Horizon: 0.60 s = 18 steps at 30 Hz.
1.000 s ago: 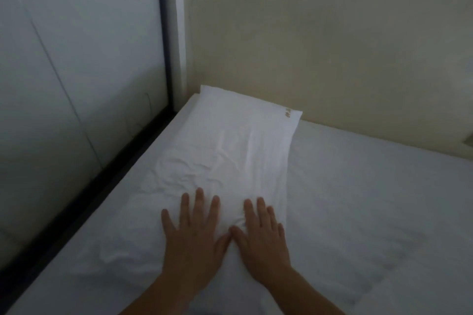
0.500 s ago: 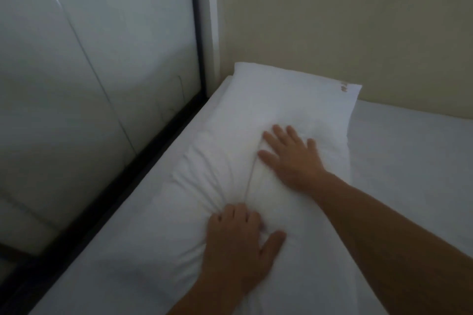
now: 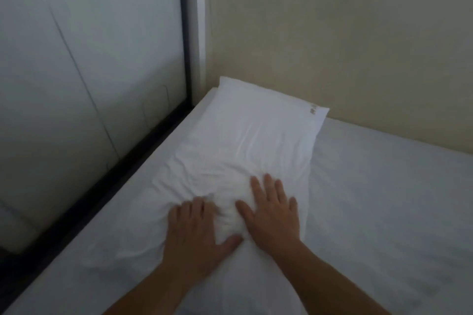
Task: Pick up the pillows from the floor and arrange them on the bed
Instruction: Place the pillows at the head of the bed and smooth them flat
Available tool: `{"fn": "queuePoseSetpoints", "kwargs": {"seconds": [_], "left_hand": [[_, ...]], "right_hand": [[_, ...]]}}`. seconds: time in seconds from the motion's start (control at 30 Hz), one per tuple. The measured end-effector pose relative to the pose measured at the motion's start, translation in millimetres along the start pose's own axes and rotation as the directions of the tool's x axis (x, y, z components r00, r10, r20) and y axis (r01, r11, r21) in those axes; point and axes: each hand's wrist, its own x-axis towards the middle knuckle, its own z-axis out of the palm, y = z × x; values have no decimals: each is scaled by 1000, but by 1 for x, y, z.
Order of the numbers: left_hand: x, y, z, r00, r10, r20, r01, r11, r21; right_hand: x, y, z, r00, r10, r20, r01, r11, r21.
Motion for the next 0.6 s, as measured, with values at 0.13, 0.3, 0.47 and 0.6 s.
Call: {"fn": "queuePoseSetpoints", "kwargs": {"seconds": [0.13, 0.3, 0.47, 0.6], "left_hand": [[53, -17, -35, 1000, 16, 18, -17, 997, 71], [-12, -100, -8, 798, -337, 500, 362, 931, 49], [-98, -160, -39, 804, -438, 402, 389, 899, 201], [-86, -98, -70, 933, -262, 245, 254, 965, 64]], "right_hand": [[2, 3, -20, 982, 188, -33, -184, 977, 107], [-22, 16, -1, 957, 212, 199, -247, 954, 169], [-84, 36, -9, 916, 401, 12, -401, 915, 51], [-107, -26, -8, 997, -49, 60, 44, 995, 85]]}}
